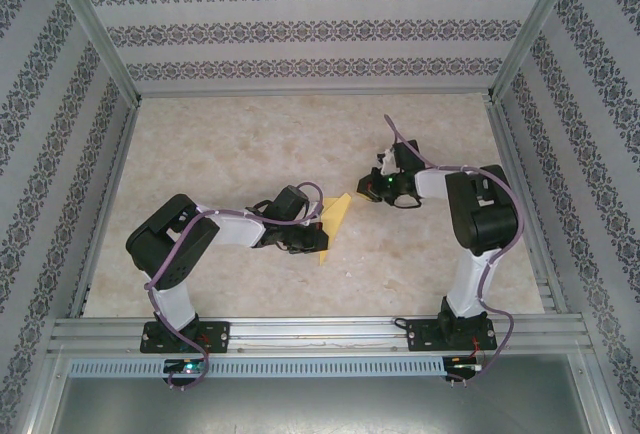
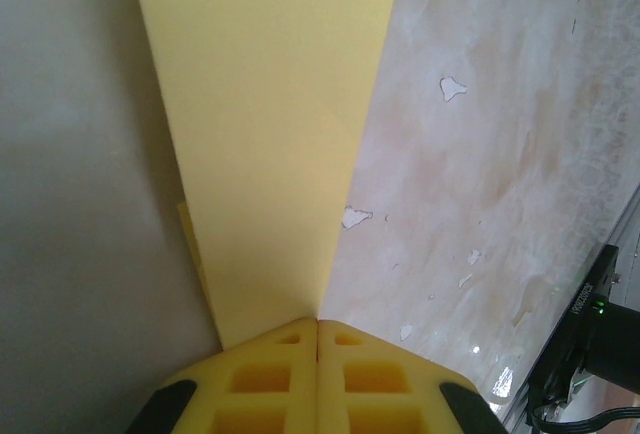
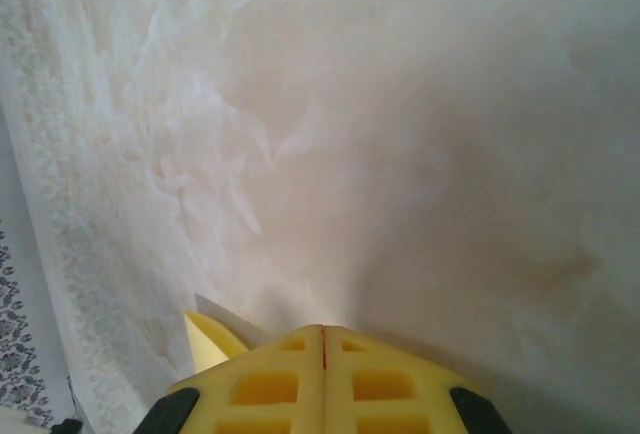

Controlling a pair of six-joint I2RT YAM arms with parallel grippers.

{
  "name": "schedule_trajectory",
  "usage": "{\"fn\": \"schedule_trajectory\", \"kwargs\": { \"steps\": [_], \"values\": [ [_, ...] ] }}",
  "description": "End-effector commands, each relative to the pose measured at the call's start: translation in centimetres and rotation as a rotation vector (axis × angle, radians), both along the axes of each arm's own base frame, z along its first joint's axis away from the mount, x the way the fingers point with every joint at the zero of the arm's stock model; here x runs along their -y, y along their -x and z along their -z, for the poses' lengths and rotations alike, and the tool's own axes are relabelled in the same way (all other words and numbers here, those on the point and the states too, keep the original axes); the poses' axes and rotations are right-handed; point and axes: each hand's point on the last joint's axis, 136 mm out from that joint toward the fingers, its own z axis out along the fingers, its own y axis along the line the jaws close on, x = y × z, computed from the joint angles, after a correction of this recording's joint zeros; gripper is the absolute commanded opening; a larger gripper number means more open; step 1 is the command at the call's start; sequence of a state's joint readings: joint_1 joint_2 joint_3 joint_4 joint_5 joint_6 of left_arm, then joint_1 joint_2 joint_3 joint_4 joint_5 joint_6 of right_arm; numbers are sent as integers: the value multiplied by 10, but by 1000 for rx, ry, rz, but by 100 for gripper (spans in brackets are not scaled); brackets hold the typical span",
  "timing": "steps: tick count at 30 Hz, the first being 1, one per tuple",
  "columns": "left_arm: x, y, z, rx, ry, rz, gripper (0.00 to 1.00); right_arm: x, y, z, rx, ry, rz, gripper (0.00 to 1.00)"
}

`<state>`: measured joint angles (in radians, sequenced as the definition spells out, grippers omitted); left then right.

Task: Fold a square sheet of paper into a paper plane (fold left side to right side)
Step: Fold the wing for the fifth time at the center of the table.

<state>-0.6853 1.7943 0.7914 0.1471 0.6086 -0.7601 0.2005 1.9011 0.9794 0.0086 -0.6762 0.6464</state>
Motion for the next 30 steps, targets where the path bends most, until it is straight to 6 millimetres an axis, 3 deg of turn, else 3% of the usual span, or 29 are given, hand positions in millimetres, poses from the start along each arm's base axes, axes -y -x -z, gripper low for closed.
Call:
{"fn": "schedule_trajectory", "kwargs": {
  "steps": [1, 6, 11, 23, 30],
  "values": [
    [-24, 14, 27, -71, -117, -38, 0, -5, 4, -37, 93, -7, -23, 0],
    [-20, 10, 22, -61, -106, -37, 0, -30, 28, -42, 80, -35, -73, 0],
    [-20, 12, 22, -71, -106, -34, 1, -57, 42, -29, 36, -46, -125, 0],
    [-2, -2, -10, -25, -24, -20, 1, -43, 47, 26, -75, 36, -102, 0],
    [10, -15, -18, -5, -10, 0, 1, -37, 53, 42, -103, 80, -108, 0]
  ]
}}
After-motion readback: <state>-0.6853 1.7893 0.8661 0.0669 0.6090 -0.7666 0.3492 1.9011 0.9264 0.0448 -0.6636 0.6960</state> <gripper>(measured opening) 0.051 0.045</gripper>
